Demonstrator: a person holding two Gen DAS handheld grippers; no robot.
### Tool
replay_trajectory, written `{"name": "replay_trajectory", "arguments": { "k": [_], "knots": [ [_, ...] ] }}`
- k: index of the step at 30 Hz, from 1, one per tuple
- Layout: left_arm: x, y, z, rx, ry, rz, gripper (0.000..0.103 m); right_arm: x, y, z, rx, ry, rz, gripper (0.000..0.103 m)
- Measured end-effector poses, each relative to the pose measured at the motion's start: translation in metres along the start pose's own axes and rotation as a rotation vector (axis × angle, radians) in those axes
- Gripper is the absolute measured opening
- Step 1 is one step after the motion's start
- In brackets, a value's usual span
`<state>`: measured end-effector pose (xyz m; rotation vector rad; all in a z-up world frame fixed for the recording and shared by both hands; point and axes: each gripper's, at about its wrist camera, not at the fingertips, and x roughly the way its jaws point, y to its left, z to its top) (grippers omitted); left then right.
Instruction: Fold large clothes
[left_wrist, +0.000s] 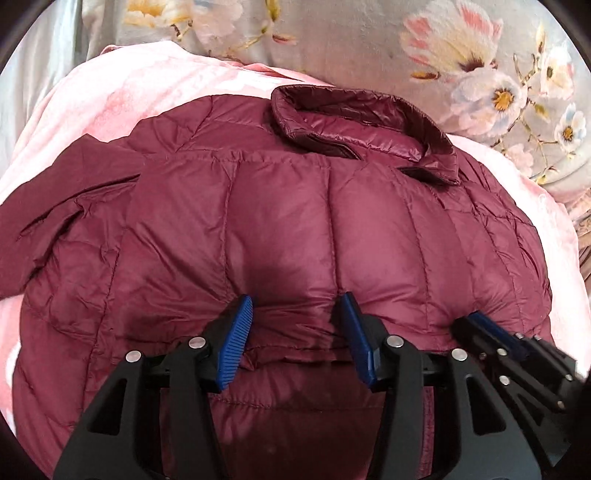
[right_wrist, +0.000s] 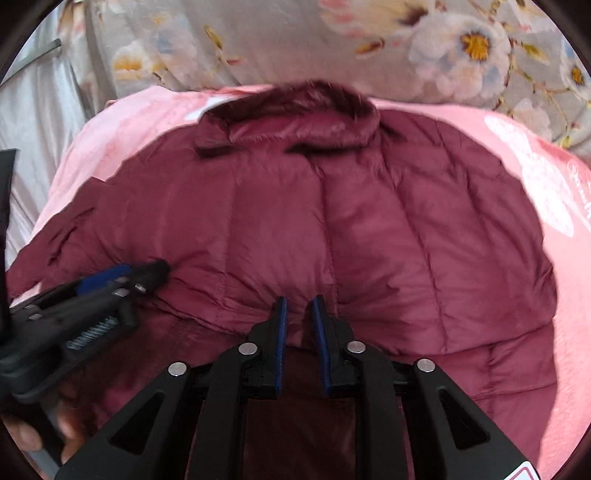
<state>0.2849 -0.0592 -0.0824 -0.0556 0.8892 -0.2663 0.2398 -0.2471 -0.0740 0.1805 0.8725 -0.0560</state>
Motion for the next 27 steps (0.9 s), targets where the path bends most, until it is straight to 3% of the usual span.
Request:
{"name": "replay_trajectory", "arguments": {
  "k": [3, 11, 21, 23, 25, 27],
  "knots": [
    [0.001, -0.005, -0.005, 0.027, -0.027, 0.03, 0.05, 0.001, -0.001, -0.002, 0.014, -0.008, 0.005, 0.015],
    [0.001, -0.009, -0.006, 0.048, -0.04, 0.049, 0.052, 0.002, 0.016, -0.007, -0.065, -0.036, -0.093, 0.015],
    [0.002, -0.013, -0.007, 0.063, -0.041, 0.058, 0.055, 0.001, 0.015, -0.007, -0.059, -0.035, -0.094, 0.015],
    [0.002, -0.013, -0.007, 0.059, -0.042, 0.055, 0.056, -0.004, 0.013, -0.004, -0.009, -0.032, -0.063, 0.02],
    [-0.001, -0.009, -0.007, 0.04, -0.047, 0.027, 0.064, -0.008, 0.011, 0.0, 0.071, -0.022, 0.032, 0.021],
    [-0.006, -0.001, -0.007, 0.0, -0.063, -0.015, 0.069, -0.002, 0.017, 0.001, 0.085, -0.001, 0.055, 0.021]
  ]
}}
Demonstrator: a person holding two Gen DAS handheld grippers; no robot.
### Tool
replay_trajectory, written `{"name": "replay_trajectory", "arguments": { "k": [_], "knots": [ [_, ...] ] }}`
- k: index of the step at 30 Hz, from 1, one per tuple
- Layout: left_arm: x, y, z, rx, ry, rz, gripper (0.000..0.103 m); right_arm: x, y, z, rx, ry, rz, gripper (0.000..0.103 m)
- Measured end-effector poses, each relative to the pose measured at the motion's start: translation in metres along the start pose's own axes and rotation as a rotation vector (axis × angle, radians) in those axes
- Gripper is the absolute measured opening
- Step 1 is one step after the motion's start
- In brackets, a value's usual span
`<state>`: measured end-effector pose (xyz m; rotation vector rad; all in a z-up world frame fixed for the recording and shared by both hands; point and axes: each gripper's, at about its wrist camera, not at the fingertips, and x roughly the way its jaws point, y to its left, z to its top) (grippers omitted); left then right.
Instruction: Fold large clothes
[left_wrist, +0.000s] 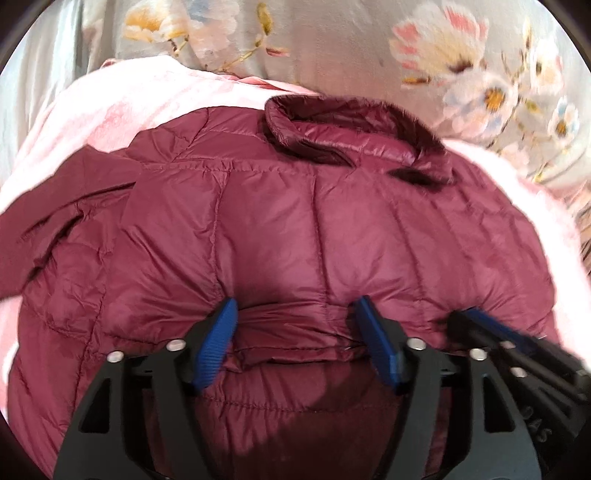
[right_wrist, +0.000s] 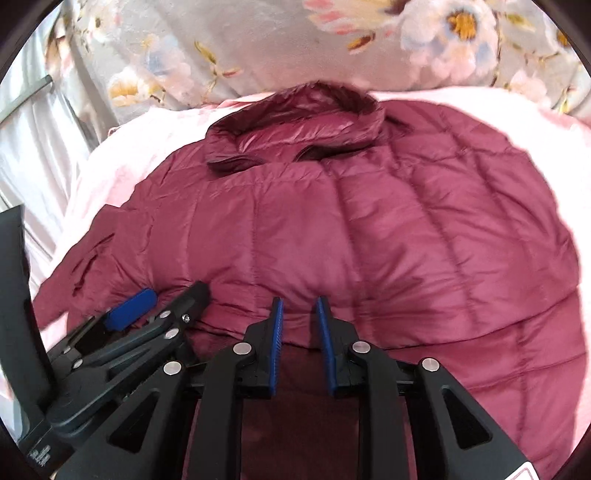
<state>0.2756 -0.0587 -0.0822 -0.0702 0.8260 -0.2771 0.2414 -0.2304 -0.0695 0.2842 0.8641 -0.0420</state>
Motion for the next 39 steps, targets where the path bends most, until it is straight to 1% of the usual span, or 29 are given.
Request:
{"name": "replay_trajectory", "arguments": {
  "k": [2, 3, 4, 5, 7, 8, 11, 13, 14, 16, 18, 22, 23, 24, 25, 26, 27, 28, 29, 30, 31, 33, 34, 37, 39],
  "knots": [
    [-0.01, 0.012, -0.001, -0.058, -0.015, -0.02, 0.069, 0.008, 0.009, -0.004, -0.042, -0.002, -0.037, 0.021],
    [-0.017, 0.02, -0.003, -0.088, -0.015, -0.043, 0.07, 0.009, 0.012, -0.006, -0.06, -0.01, -0.049, 0.021],
    [-0.024, 0.027, -0.005, -0.109, -0.017, -0.048, 0.072, 0.01, 0.013, -0.007, -0.072, -0.017, -0.057, 0.021],
    [-0.033, 0.035, -0.007, -0.127, -0.025, -0.047, 0.072, 0.011, 0.015, -0.008, -0.076, -0.022, -0.062, 0.021],
    [-0.053, 0.058, -0.012, -0.166, -0.039, -0.03, 0.078, 0.011, 0.016, -0.009, -0.081, -0.026, -0.067, 0.021],
    [-0.061, 0.071, -0.013, -0.194, -0.042, -0.018, 0.078, 0.012, 0.017, -0.01, -0.087, -0.028, -0.073, 0.021],
    [-0.086, 0.127, -0.017, -0.332, -0.059, 0.006, 0.079, 0.012, 0.019, -0.01, -0.105, -0.031, -0.093, 0.021],
    [-0.106, 0.172, -0.021, -0.44, -0.084, 0.055, 0.079, 0.011, 0.021, -0.011, -0.115, -0.033, -0.105, 0.021],
    [-0.117, 0.201, -0.023, -0.503, -0.1, 0.101, 0.079, 0.012, 0.021, -0.01, -0.117, -0.034, -0.107, 0.021],
    [-0.132, 0.242, -0.027, -0.584, -0.131, 0.165, 0.08, 0.011, 0.021, -0.012, -0.115, -0.035, -0.107, 0.021],
    [-0.146, 0.289, -0.034, -0.683, -0.15, 0.255, 0.081, 0.011, 0.021, -0.012, -0.116, -0.035, -0.109, 0.021],
    [-0.162, 0.363, -0.046, -0.849, -0.181, 0.352, 0.08, 0.011, 0.021, -0.012, -0.118, -0.037, -0.113, 0.021],
    [-0.162, 0.375, -0.048, -0.876, -0.185, 0.366, 0.079, 0.011, 0.021, -0.012, -0.119, -0.037, -0.113, 0.021],
    [-0.162, 0.388, -0.05, -0.902, -0.186, 0.369, 0.071, 0.011, 0.022, -0.012, -0.118, -0.037, -0.113, 0.021],
    [-0.159, 0.394, -0.049, -0.923, -0.181, 0.363, 0.059, 0.011, 0.021, -0.012, -0.118, -0.037, -0.113, 0.021],
    [-0.155, 0.401, -0.049, -0.946, -0.174, 0.338, 0.053, 0.011, 0.022, -0.012, -0.119, -0.037, -0.114, 0.021],
    [-0.151, 0.404, -0.048, -0.962, -0.166, 0.322, 0.036, 0.011, 0.022, -0.012, -0.119, -0.037, -0.113, 0.021],
    [-0.146, 0.405, -0.046, -0.971, -0.157, 0.306, 0.022, 0.011, 0.022, -0.012, -0.12, -0.037, -0.114, 0.021],
    [-0.143, 0.401, -0.042, -0.966, -0.158, 0.295, 0.017, 0.011, 0.022, -0.012, -0.12, -0.037, -0.115, 0.021],
    [-0.143, 0.401, -0.037, -0.95, -0.159, 0.296, 0.008, 0.011, 0.021, -0.012, -0.121, -0.037, -0.117, 0.021],
    [-0.144, 0.397, -0.028, -0.925, -0.165, 0.298, 0.004, 0.011, 0.021, -0.012, -0.12, -0.037, -0.117, 0.021],
    [-0.146, 0.373, -0.005, -0.834, -0.2, 0.31, 0.002, 0.011, 0.021, -0.012, -0.119, -0.037, -0.117, 0.021],
    [-0.148, 0.357, 0.009, -0.78, -0.221, 0.301, 0.002, 0.011, 0.021, -0.012, -0.119, -0.038, -0.116, 0.021],
    [-0.158, 0.309, 0.049, -0.651, -0.277, 0.223, 0.001, 0.011, 0.022, -0.013, -0.12, -0.038, -0.117, 0.021],
    [-0.165, 0.261, 0.076, -0.551, -0.311, 0.138, 0.001, 0.009, 0.021, -0.012, -0.115, -0.04, -0.114, 0.021]
  ]
}}
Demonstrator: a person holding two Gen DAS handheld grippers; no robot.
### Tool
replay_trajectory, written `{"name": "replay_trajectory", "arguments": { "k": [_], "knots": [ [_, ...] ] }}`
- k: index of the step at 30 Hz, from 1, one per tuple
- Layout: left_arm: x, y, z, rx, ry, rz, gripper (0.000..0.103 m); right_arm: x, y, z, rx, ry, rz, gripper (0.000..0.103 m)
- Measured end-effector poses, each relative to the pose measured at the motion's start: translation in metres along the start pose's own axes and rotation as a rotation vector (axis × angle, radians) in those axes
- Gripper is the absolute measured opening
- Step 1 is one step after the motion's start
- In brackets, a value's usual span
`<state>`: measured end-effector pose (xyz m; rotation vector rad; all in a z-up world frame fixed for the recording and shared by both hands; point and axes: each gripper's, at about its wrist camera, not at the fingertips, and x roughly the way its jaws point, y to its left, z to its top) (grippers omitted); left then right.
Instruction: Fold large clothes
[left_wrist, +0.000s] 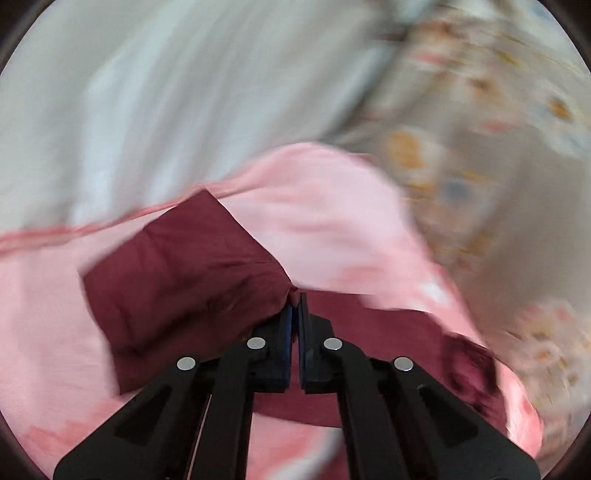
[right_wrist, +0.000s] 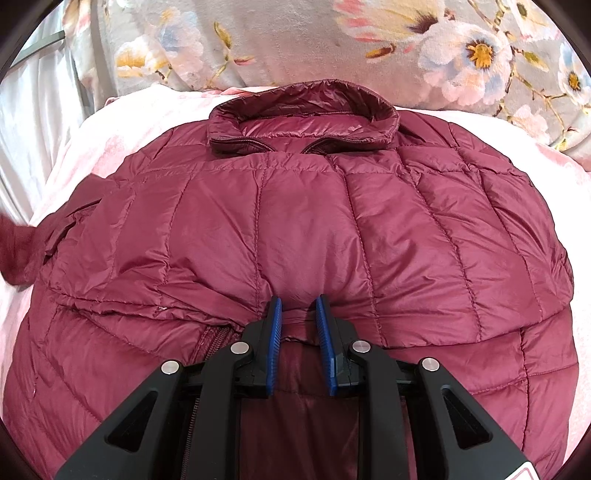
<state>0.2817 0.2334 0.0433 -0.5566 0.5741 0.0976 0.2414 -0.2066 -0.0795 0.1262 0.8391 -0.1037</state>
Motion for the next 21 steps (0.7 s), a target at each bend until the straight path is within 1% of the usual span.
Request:
{"name": "replay_trajectory", "arguments": {
  "k": [1, 2, 3, 4, 5, 6, 8, 10, 11, 12, 14, 15, 16, 18, 20, 21],
  "knots": [
    [-0.005, -0.026, -0.002, 0.043, -0.002, -0.046, 0.001, -0.001, -0.001, 0.0, 0.008, -0.002, 0.001, 0.021],
    [-0.009, -0.053, -0.007, 0.089, -0.002, -0.091, 0.001, -0.005, -0.005, 0.0, 0.022, -0.006, 0.007, 0.025],
    [-0.013, -0.092, -0.017, 0.159, 0.01, -0.155, 0.001, -0.008, -0.007, 0.0, 0.032, -0.01, 0.011, 0.029],
    [-0.019, -0.111, -0.025, 0.194, 0.021, -0.194, 0.001, -0.013, -0.01, -0.001, 0.047, -0.02, 0.014, 0.032],
    [-0.021, -0.143, -0.038, 0.242, 0.046, -0.253, 0.001, -0.019, -0.015, -0.002, 0.062, -0.03, 0.014, 0.037],
    [-0.02, -0.163, -0.049, 0.273, 0.067, -0.289, 0.001, -0.027, -0.022, -0.004, 0.081, -0.042, 0.008, 0.04],
    [-0.016, -0.21, -0.085, 0.354, 0.137, -0.359, 0.002, -0.038, -0.035, -0.007, 0.104, -0.052, -0.01, 0.041],
    [-0.008, -0.241, -0.122, 0.412, 0.2, -0.397, 0.003, -0.05, -0.052, -0.012, 0.122, -0.057, -0.044, 0.043],
    [0.001, -0.258, -0.147, 0.444, 0.247, -0.409, 0.004, -0.055, -0.063, -0.015, 0.135, -0.054, -0.064, 0.045],
    [0.007, -0.266, -0.167, 0.458, 0.285, -0.418, 0.004, -0.058, -0.069, -0.018, 0.146, -0.052, -0.071, 0.047],
    [0.022, -0.276, -0.204, 0.482, 0.363, -0.418, 0.019, -0.065, -0.085, -0.025, 0.173, -0.046, -0.076, 0.048],
    [0.029, -0.277, -0.225, 0.49, 0.407, -0.409, 0.041, -0.068, -0.093, -0.029, 0.184, -0.04, -0.08, 0.049],
    [0.031, -0.275, -0.237, 0.488, 0.425, -0.406, 0.057, -0.071, -0.099, -0.031, 0.191, -0.035, -0.083, 0.05],
    [0.026, -0.264, -0.246, 0.466, 0.419, -0.408, 0.058, -0.077, -0.11, -0.034, 0.201, -0.034, -0.079, 0.053],
    [0.02, -0.251, -0.238, 0.439, 0.409, -0.421, 0.061, -0.083, -0.116, -0.031, 0.215, -0.04, -0.065, 0.057],
    [0.016, -0.237, -0.227, 0.403, 0.391, -0.419, 0.065, -0.085, -0.118, -0.028, 0.216, -0.043, -0.057, 0.059]
  ]
}}
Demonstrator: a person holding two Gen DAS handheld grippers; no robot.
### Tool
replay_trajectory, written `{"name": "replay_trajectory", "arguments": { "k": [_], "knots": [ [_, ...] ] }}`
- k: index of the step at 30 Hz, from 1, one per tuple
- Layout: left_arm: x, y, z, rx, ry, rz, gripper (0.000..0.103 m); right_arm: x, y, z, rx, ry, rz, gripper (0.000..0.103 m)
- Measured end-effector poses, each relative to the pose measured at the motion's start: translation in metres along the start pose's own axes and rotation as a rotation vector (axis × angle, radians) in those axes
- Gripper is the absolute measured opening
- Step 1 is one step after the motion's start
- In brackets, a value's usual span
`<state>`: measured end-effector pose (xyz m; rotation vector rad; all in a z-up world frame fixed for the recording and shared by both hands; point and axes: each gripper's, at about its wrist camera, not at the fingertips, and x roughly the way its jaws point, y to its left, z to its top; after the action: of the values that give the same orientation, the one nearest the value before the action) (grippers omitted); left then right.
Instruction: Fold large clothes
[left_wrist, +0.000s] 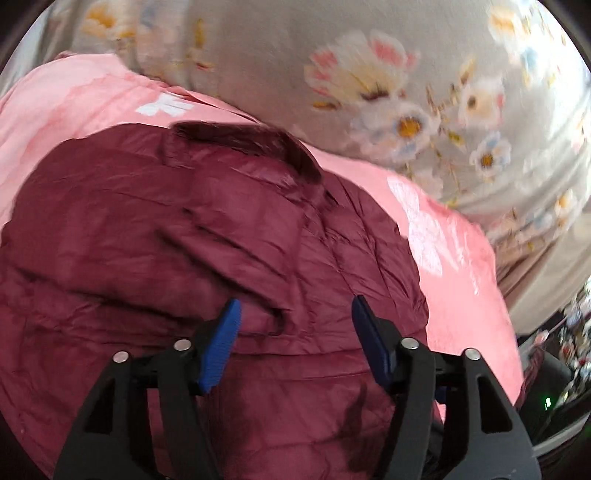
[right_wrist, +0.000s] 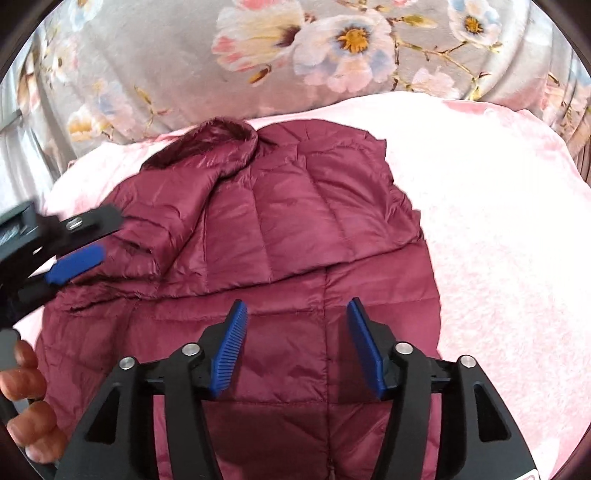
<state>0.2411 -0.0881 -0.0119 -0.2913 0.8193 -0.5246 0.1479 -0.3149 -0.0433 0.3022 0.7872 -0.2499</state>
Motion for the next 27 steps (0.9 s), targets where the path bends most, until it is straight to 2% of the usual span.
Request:
{"name": "replay_trajectory", "arguments": {
  "k": [3, 6, 10, 14, 17, 19, 21, 23, 27],
  "knots": [
    [-0.026, 0.034, 0.011, -0.098, -0.071, 0.015, 0.068, -0.005, 0.008, 0.012, -0.015, -0.018, 0.026, 0.066],
    [-0.051, 0.092, 0.025, -0.265, -0.121, 0.055, 0.068, -0.006, 0.034, 0.031, -0.086, -0.04, 0.05, 0.068],
    [-0.053, 0.148, 0.035, -0.399, -0.121, 0.157, 0.067, 0.005, 0.089, 0.048, -0.244, -0.051, 0.073, 0.076],
    [-0.039, 0.187, 0.032, -0.452, -0.083, 0.273, 0.066, 0.035, 0.133, 0.047, -0.363, -0.041, 0.014, 0.076],
    [-0.025, 0.202, 0.024, -0.446, -0.052, 0.341, 0.062, 0.058, 0.14, 0.045, -0.388, -0.03, -0.03, 0.072],
    [-0.022, 0.202, 0.019, -0.404, -0.059, 0.36, 0.061, 0.068, 0.122, 0.048, -0.32, -0.022, -0.068, 0.072],
    [-0.019, 0.193, 0.014, -0.323, -0.066, 0.404, 0.061, 0.065, 0.09, 0.051, -0.19, -0.011, -0.07, 0.072],
    [-0.014, 0.185, 0.011, -0.263, -0.078, 0.438, 0.062, 0.055, 0.045, 0.05, -0.015, -0.001, -0.042, 0.072],
    [-0.014, 0.182, 0.005, -0.221, -0.089, 0.456, 0.066, 0.036, -0.007, 0.04, 0.154, 0.01, -0.014, 0.072]
  ]
}}
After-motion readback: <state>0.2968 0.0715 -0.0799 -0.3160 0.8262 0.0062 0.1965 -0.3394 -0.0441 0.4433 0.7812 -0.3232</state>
